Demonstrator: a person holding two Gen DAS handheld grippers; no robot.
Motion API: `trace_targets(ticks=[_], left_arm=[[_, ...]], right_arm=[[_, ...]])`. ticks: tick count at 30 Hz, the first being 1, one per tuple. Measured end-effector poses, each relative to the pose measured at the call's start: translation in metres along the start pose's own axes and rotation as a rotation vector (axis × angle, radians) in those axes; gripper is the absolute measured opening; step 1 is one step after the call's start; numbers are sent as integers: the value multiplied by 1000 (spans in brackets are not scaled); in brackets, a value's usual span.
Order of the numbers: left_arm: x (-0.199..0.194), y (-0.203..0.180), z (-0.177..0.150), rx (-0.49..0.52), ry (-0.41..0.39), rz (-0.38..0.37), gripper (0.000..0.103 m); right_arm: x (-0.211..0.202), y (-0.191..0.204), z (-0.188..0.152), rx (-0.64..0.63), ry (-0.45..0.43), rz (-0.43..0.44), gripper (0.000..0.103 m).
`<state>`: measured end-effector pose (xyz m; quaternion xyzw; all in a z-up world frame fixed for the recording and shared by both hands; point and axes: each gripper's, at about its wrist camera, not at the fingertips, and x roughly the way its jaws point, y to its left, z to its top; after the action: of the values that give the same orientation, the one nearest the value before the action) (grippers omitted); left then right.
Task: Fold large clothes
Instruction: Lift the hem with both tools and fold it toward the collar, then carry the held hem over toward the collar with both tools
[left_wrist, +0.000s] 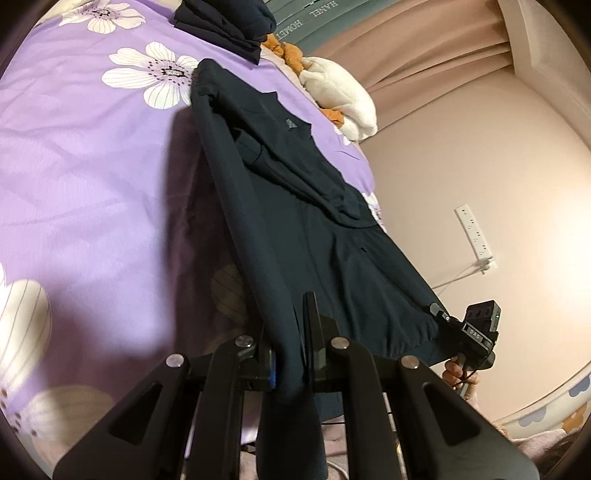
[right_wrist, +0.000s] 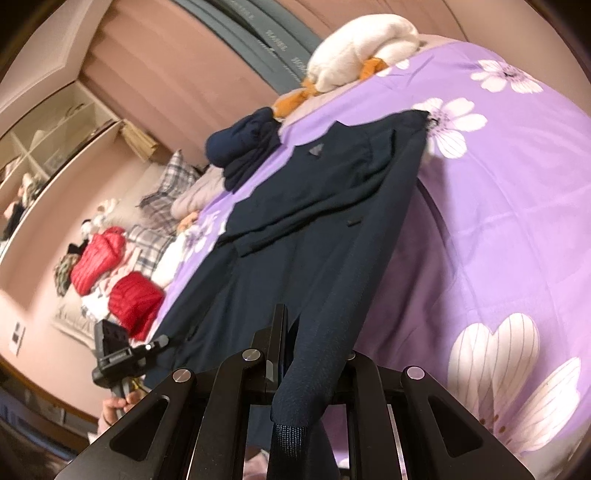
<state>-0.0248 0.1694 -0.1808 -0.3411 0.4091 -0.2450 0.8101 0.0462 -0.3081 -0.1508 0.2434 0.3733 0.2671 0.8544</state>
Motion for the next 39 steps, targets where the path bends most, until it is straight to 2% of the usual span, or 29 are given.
trace_targets(ticks=[14,20,27,39], left_arm=[[-41,-30,-18,12,-50,-52,9],[-59,-42,-22,17,-83,-52,9],[-62,-44,-8,-1,-121,-88,10],[-64,-33,21,-35,-163,-87,10]], right_arm=[[-32,27,-5,-119,-38,116,13],[-46,34,-1,-134,-88,174,13],[-41,33,8,-126,-115,197,13],[-31,23,25,-49,-135,204,13]])
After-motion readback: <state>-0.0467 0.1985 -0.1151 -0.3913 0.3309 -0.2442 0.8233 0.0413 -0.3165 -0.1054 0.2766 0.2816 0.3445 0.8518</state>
